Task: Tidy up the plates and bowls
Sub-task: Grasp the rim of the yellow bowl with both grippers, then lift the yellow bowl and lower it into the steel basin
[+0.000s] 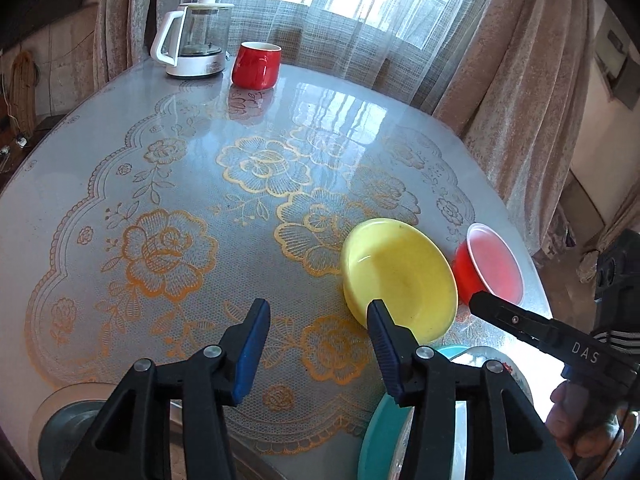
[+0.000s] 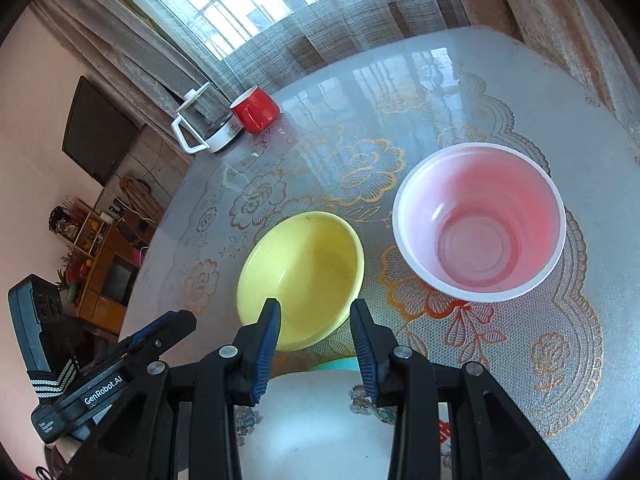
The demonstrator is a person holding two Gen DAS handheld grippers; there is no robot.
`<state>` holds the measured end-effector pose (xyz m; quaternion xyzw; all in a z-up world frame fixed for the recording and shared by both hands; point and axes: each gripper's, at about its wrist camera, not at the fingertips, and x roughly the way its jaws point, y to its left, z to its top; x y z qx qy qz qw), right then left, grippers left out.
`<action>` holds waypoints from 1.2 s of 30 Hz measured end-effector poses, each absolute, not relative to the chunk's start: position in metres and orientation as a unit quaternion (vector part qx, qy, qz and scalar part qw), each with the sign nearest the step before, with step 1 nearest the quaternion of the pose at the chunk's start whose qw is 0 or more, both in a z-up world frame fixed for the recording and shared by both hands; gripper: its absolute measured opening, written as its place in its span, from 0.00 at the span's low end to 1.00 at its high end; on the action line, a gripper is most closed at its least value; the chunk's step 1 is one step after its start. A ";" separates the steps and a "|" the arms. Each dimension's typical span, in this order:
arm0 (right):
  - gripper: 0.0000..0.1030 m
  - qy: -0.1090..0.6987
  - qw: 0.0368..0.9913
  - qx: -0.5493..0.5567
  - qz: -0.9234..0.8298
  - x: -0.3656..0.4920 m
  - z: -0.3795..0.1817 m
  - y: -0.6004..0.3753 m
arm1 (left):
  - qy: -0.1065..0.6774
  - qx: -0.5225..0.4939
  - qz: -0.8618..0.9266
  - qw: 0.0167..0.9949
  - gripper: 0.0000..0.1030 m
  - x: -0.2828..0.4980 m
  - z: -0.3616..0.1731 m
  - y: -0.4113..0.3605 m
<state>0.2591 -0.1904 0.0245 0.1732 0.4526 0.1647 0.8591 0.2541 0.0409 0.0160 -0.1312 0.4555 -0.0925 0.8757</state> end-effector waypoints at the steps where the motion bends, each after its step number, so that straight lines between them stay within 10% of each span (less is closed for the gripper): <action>1: 0.35 0.456 0.859 0.169 0.159 0.262 0.023 -0.189 | 0.457 -0.133 -0.089 0.875 0.48 0.257 0.014 0.040; 11: 0.29 0.488 0.846 0.161 0.142 0.287 0.002 -0.185 | 0.485 -0.134 -0.115 0.856 0.37 0.287 -0.003 0.018; 14: 0.20 0.495 0.844 0.149 0.139 0.292 -0.004 -0.181 | 0.495 -0.113 -0.117 0.854 0.16 0.290 -0.010 0.008; 36: 0.18 0.438 0.859 0.146 0.222 0.222 0.050 -0.132 | 0.417 -0.112 -0.101 0.896 0.17 0.187 0.054 0.069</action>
